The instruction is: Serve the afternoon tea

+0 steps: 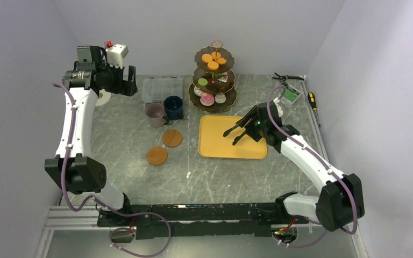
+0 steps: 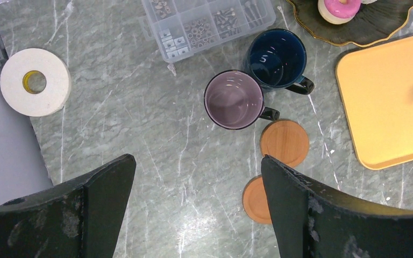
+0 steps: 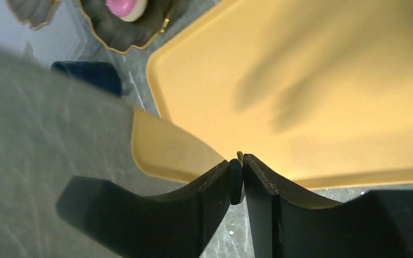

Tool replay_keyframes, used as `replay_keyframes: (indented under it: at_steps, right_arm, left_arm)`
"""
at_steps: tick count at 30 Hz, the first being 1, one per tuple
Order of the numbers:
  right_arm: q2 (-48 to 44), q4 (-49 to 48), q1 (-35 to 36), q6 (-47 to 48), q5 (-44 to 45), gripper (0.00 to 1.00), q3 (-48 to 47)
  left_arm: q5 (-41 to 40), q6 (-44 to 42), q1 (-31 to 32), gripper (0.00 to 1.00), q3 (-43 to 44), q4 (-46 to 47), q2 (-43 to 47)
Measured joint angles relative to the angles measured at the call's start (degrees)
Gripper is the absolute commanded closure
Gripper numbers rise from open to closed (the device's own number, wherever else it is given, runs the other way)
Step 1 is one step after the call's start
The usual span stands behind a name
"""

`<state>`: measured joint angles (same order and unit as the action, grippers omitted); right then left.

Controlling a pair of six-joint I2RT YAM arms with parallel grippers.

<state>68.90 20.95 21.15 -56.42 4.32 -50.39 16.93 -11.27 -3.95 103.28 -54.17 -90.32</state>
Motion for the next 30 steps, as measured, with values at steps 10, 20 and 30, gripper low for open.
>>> replay_keyframes:
  at_steps: [10,20,30]
  right_arm:
    - [7.9,-3.7,-0.6,-16.0,-0.1,0.31,6.0]
    - [15.3,-7.9,-0.9,-26.7,0.0,0.08,8.5]
    - [18.1,-8.0,0.5,-24.0,1.8,0.00,3.4]
  left_arm:
    - [0.2,0.0,0.0,0.07,-0.9,0.0,1.2]
    - [0.2,0.0,0.0,0.07,-0.9,0.0,1.2]
    - [0.2,0.0,0.0,0.07,-0.9,0.0,1.2]
